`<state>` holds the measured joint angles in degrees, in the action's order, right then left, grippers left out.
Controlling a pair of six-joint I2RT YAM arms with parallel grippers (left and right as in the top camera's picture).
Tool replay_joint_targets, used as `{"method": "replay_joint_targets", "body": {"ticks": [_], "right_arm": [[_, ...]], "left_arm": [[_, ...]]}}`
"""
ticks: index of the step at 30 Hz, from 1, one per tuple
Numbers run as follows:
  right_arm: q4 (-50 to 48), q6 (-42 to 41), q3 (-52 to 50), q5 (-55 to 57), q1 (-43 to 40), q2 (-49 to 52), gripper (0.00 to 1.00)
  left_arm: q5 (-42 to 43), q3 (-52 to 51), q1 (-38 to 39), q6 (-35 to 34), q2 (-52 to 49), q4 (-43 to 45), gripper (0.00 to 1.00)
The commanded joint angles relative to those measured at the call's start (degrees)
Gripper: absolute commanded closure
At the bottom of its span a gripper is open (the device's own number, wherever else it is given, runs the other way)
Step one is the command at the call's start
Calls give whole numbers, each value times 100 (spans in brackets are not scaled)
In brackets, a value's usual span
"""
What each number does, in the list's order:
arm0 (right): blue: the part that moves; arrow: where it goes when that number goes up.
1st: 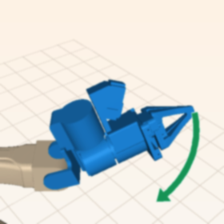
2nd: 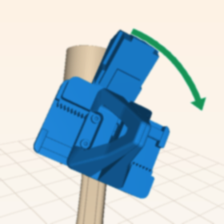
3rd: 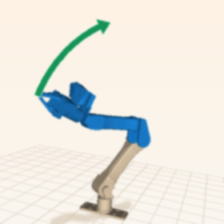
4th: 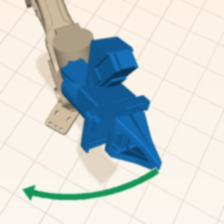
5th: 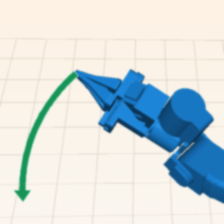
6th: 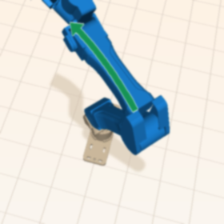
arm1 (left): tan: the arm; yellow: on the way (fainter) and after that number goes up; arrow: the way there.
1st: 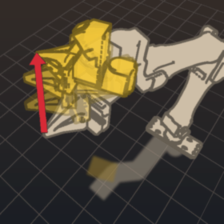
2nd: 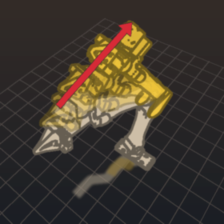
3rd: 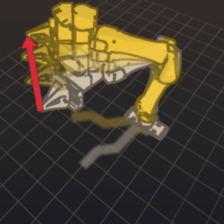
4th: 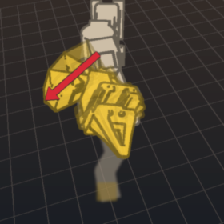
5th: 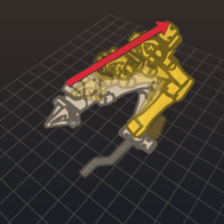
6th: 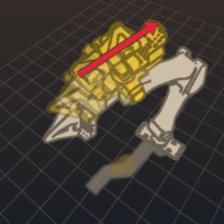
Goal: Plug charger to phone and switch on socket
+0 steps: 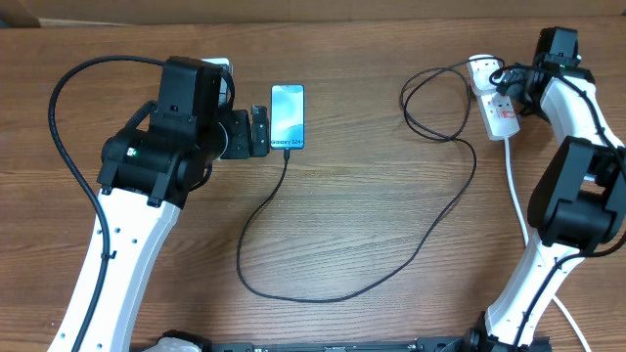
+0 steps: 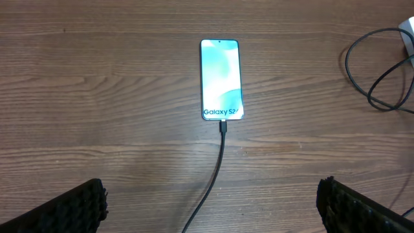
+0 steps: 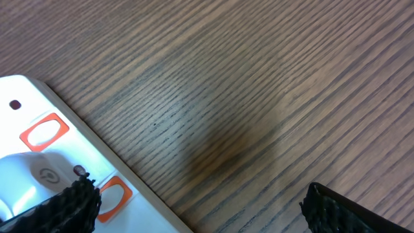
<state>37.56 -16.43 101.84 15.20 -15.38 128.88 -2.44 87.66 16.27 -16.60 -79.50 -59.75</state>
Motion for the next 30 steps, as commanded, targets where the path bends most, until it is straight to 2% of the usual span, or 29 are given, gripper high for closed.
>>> {"method": "replay_joint_targets", "body": {"ticks": [1, 19, 23, 30], "right_arm": [[-11, 39, -28, -28, -13, 15, 0], [17, 31, -66, -28, -13, 295, 0], [-35, -186, -66, -50, -13, 295, 0], [-131, -173, -66, -616, -13, 295, 0]], "left_arm": [[-74, -59, 15, -76, 7, 15, 1], [-74, -59, 15, -76, 7, 4, 0], [-74, -59, 15, -76, 7, 4, 0], [-74, -59, 15, -76, 7, 11, 0]]}}
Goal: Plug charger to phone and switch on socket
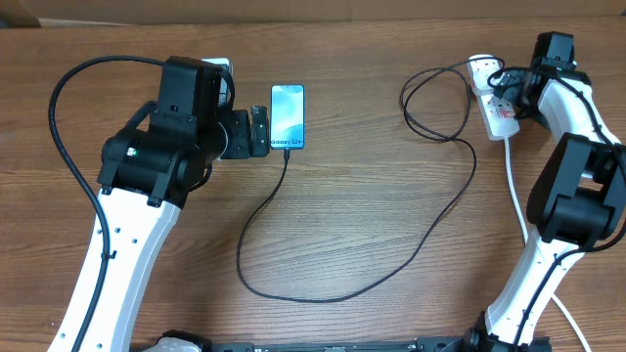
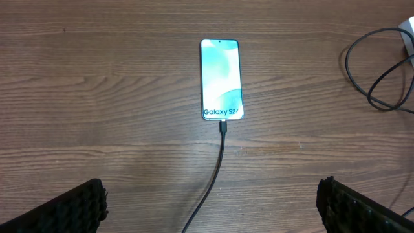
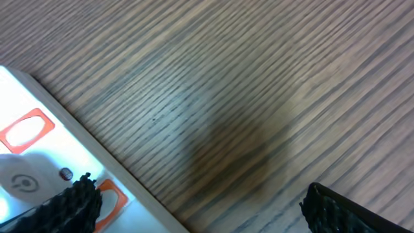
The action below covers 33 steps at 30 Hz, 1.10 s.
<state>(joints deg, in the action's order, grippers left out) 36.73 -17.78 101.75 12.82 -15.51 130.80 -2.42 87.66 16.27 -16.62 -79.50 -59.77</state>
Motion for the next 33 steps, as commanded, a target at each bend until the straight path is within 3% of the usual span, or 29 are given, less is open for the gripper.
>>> {"method": "replay_joint_targets", "body": {"ticks": [1, 33], "right_arm": [[-50, -39, -57, -420, 0, 103, 0], [201, 9, -57, -1003, 0, 103, 0]], "left_arm": [[-76, -59, 15, -74, 7, 20, 0], [-76, -59, 15, -74, 7, 9, 0]]}}
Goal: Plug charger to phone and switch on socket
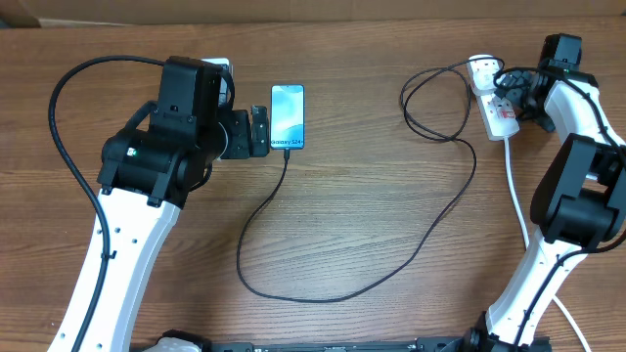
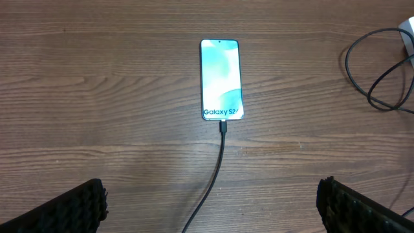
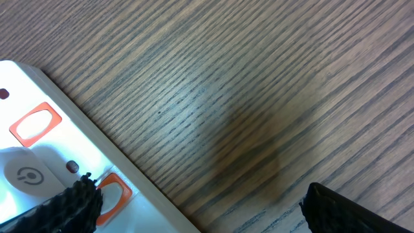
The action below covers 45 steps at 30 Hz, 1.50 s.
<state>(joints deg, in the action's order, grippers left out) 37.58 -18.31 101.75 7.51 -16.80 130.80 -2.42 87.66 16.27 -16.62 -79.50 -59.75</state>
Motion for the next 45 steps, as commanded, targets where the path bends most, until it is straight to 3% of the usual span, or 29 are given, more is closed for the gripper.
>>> {"method": "replay_joint_targets", "body": {"ticks": [1, 45], "right_arm": [[129, 61, -57, -470, 129, 103, 0], [107, 81, -57, -1021, 136, 103, 0]], "left_arm": [[-76, -59, 15, -74, 7, 7, 0], [-74, -59, 15, -74, 7, 2, 0]]}}
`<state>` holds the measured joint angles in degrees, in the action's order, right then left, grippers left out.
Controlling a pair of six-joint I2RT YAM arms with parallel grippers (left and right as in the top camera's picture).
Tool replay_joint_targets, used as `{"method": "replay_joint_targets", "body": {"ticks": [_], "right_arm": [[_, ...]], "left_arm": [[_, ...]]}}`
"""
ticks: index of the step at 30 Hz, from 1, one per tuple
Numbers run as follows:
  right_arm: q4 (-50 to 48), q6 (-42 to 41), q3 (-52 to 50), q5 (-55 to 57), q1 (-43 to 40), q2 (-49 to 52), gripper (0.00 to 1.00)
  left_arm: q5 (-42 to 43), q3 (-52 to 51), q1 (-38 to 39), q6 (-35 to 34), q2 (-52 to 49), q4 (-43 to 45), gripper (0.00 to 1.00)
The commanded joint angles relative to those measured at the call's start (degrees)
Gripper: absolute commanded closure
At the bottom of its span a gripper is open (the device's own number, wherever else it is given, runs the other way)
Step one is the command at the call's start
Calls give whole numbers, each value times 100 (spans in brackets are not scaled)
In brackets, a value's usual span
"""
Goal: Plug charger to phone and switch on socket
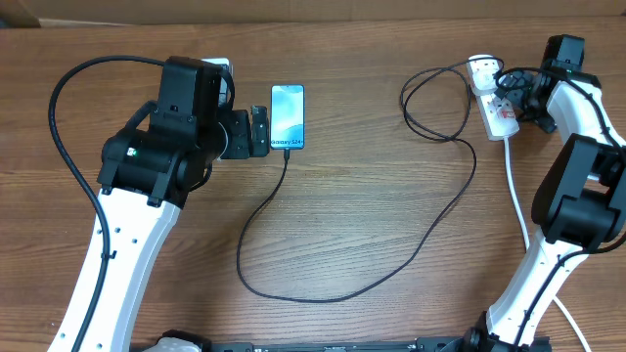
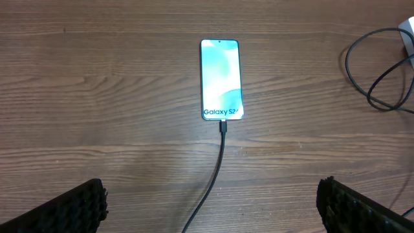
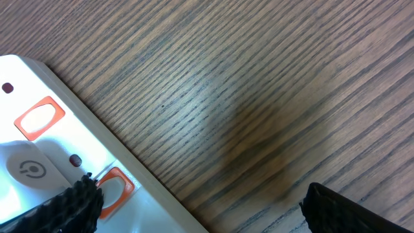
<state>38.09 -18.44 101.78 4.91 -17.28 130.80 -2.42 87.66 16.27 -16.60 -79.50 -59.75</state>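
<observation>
The phone (image 1: 288, 115) lies face up with its screen lit, and the black charger cable (image 1: 323, 293) is plugged into its bottom end (image 2: 223, 126). That cable loops across the table to the white socket strip (image 1: 497, 106) at the back right. My left gripper (image 2: 213, 207) stands open just short of the phone, the cable running between its fingers. My right gripper (image 3: 200, 204) is open low over the strip's edge, one finger (image 3: 77, 204) beside an orange switch (image 3: 113, 188). A second orange switch (image 3: 39, 116) shows further along the strip (image 3: 39, 162).
A white adapter (image 1: 481, 68) is plugged in at the strip's far end, and the strip's white lead (image 1: 516, 196) runs down the right side. Coils of black cable (image 1: 435, 103) lie left of the strip. A cardboard edge (image 1: 293, 10) borders the table's back.
My right gripper has shifted slightly over the strip, so the orange switches sit a little lower and further right in its view. The left arm, phone and cable have not moved.
Throughout, the phone lay lit with the cable plugged in and my left gripper open beside it. My right gripper stayed open at the socket strip's switches, shifting by small amounts from one moment to the other.
</observation>
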Motion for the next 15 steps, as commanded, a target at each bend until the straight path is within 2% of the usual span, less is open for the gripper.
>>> {"method": "replay_joint_targets", "body": {"ticks": [1, 15], "right_arm": [[55, 94, -59, -763, 184, 103, 0], [-15, 243, -59, -1115, 184, 103, 0]], "left_arm": [[-74, -59, 15, -76, 7, 2, 1], [-72, -59, 15, -76, 7, 0, 0]]}}
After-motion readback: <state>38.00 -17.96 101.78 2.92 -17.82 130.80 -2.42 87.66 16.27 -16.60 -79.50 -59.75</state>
